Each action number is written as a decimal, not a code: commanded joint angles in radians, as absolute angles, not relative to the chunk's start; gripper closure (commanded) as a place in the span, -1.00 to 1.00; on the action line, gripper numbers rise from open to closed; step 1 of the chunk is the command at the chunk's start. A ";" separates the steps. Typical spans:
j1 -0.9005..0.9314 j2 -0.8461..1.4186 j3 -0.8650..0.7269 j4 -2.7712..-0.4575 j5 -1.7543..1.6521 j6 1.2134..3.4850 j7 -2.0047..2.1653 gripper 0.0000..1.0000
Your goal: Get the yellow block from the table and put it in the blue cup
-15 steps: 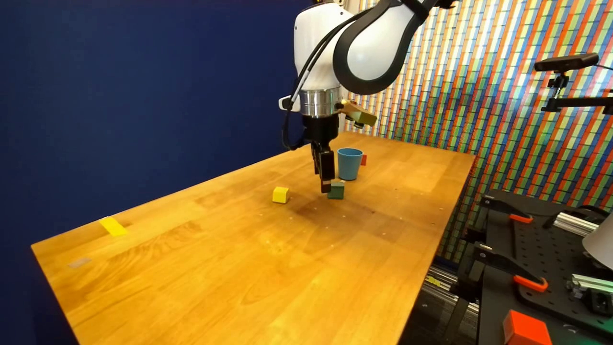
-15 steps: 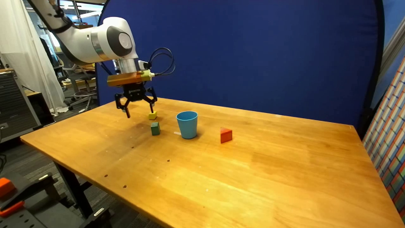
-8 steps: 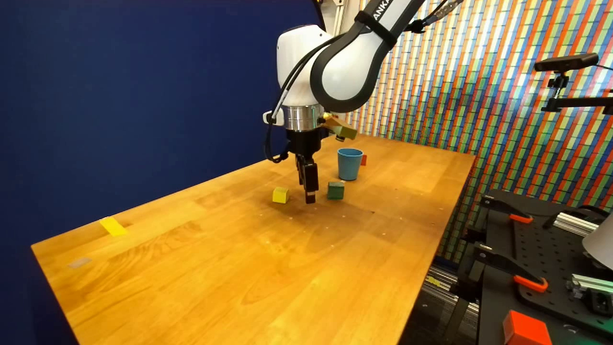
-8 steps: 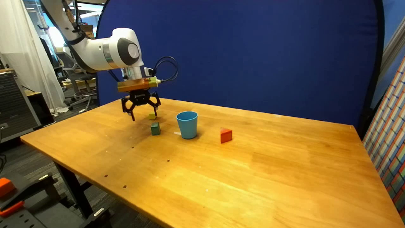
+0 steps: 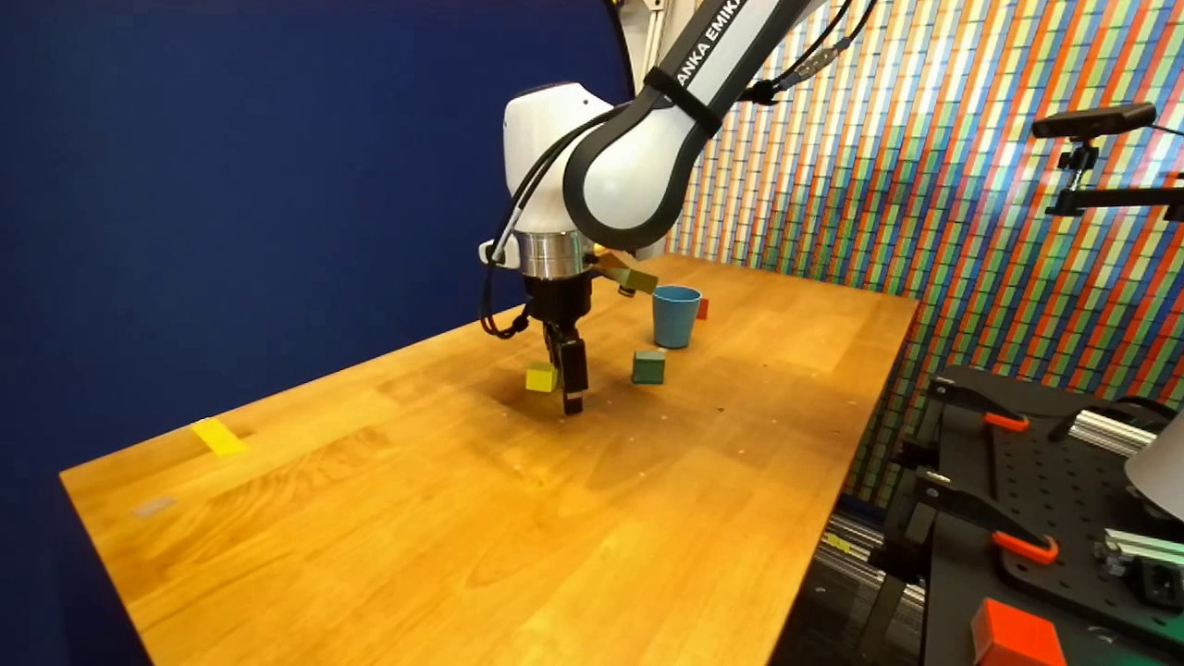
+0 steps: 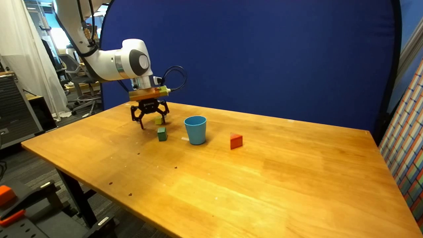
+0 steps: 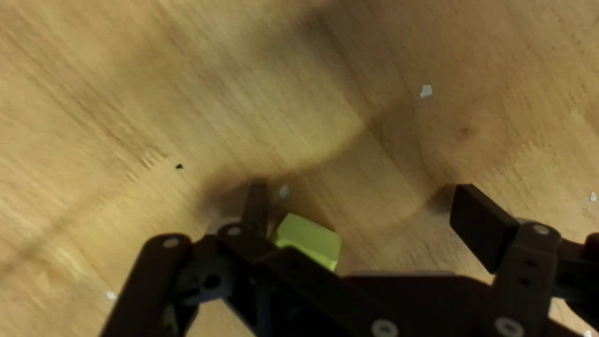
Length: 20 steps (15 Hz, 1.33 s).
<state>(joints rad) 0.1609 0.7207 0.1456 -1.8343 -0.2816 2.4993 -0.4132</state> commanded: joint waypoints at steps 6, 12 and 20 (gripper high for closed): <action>0.220 0.789 0.137 -1.705 -0.352 2.454 -0.423 -1.00; 0.221 0.774 0.135 -1.702 -0.355 2.430 -0.417 0.14; 0.214 0.572 -0.036 -1.865 -0.466 2.440 -0.254 0.75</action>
